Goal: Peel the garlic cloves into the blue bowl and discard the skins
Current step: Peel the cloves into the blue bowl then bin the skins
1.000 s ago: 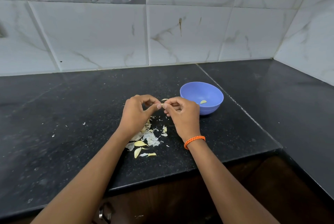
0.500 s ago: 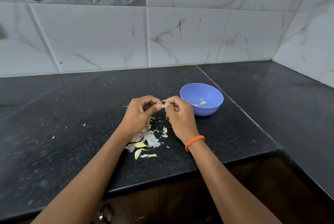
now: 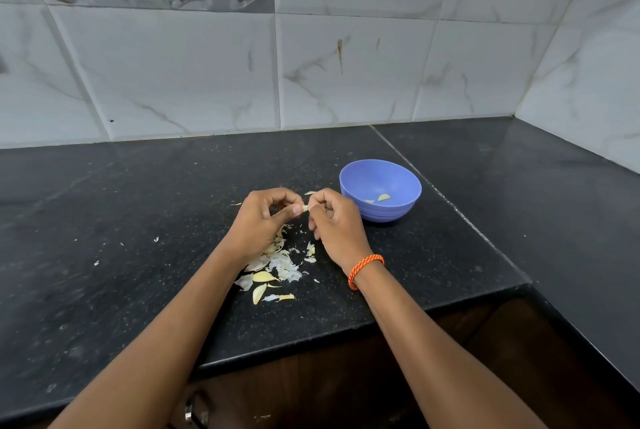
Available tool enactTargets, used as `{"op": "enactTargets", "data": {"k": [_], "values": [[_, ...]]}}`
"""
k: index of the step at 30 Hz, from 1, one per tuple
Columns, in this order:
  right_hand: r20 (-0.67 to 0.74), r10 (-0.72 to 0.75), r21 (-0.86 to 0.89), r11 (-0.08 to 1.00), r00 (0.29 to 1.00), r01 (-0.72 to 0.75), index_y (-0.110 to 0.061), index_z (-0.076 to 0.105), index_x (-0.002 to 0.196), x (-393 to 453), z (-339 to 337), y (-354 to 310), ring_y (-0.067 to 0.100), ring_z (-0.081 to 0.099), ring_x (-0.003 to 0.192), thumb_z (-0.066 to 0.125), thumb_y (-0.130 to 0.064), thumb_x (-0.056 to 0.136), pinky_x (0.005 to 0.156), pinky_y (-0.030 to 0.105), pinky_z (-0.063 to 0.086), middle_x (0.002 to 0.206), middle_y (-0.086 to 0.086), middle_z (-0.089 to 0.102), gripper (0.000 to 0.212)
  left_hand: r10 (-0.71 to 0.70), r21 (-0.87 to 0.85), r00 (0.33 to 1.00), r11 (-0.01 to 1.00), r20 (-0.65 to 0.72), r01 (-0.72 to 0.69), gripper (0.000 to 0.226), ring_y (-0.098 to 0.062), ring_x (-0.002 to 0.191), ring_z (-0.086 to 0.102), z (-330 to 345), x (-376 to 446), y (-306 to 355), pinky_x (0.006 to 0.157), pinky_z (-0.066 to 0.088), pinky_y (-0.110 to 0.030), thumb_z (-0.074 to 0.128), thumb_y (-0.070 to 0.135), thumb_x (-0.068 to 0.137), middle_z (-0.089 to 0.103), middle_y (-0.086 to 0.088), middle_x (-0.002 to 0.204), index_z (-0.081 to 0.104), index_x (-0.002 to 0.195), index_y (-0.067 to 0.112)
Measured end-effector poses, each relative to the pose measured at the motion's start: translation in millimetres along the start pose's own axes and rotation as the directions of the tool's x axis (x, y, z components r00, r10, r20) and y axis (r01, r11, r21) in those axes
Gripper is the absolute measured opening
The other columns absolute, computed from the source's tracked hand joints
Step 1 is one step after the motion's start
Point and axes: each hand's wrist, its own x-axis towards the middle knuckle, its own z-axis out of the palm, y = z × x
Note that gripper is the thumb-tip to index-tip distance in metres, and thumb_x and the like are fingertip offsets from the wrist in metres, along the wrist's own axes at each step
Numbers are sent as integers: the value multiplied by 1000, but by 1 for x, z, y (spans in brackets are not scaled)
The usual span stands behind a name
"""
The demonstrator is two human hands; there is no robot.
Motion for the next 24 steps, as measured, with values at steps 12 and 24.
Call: {"op": "enactTargets", "data": {"k": [12, 24], "values": [[73, 77, 127, 988, 994, -86, -5, 69, 94, 5, -2, 3, 22, 58, 60, 57, -8, 104, 60, 34, 51, 67, 7, 65, 16, -7, 43, 1000, 999, 30, 5, 10, -20, 89, 71, -5, 2, -4, 85, 55, -26, 72, 13, 104, 77, -3, 94, 78, 96, 12], [-128, -150, -198, 972, 980, 123, -13, 69, 83, -2, 5, -1, 16, 64, 68, 66, -10, 96, 64, 35, 56, 71, -2, 69, 13, 57, 572, 981, 818, -188, 63, 12, -7, 73, 60, 10, -1, 4, 60, 44, -31, 70, 30, 103, 67, 14, 78, 69, 92, 36]]}}
